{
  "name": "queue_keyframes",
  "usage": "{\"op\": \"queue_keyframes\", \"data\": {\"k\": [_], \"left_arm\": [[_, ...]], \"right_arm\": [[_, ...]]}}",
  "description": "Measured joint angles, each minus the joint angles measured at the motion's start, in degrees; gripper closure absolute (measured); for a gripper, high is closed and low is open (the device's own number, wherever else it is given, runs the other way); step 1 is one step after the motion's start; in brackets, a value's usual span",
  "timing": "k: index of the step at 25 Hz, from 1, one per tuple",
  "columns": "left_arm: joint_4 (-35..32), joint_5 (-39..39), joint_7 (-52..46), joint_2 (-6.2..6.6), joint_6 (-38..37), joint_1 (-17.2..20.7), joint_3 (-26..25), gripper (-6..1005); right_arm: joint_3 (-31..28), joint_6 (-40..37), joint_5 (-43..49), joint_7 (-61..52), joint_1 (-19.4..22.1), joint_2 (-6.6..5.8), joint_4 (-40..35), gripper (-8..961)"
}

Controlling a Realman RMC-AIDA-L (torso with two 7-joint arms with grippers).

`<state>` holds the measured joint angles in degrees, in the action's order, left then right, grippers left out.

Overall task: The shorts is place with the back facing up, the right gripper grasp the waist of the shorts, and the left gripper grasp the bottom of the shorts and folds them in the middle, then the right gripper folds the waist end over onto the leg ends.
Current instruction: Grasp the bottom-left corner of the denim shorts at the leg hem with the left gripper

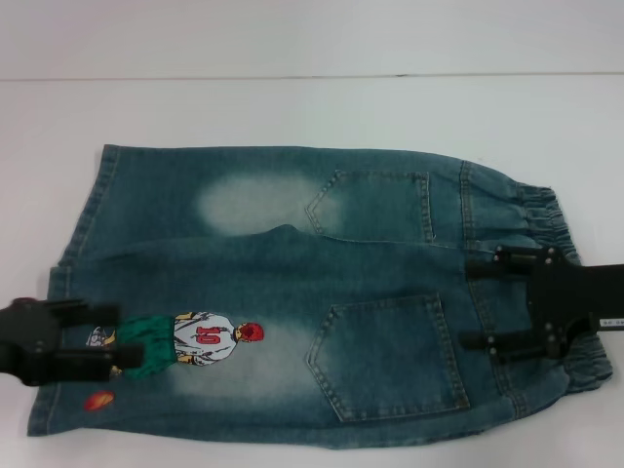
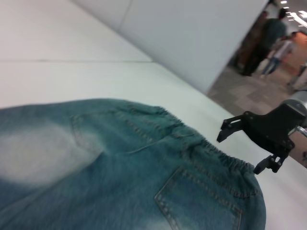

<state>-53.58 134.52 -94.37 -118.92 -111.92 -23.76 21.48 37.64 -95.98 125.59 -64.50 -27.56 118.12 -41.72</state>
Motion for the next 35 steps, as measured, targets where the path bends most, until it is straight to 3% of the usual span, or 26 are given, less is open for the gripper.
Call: {"op": "queue_keyframes", "data": {"k": [5,10,19,28,35], "left_arm": [[-9.28,2.63,-12.07,-0.59,-1.82,0.81,2.01,101],[-14.84,9.45,-21.02,-0.65,-1.76,0.57,7.36,101],[-14.93,20.74,-24.70,-1.36,2.92,-0.65,9.32,103],[-14.70,26.87,-25.92,-2.32,5.48,-0.88,10.06,111],[-14.47,27.25,-25.94,-2.88,5.57,-0.95,11.17,118]], "right_arm": [[-0.19,1.14,0.00,0.00,0.39,-0.14,-1.80,41],[-0.21,1.51,0.00,0.09,0.48,0.09,-3.29,41],[-0.30,3.03,-0.05,0.61,0.23,0.38,-3.64,41],[-0.37,3.21,-0.25,0.61,-0.10,0.20,-3.64,42],[-0.42,3.22,-0.34,0.61,0.13,0.22,-3.64,42]]}}
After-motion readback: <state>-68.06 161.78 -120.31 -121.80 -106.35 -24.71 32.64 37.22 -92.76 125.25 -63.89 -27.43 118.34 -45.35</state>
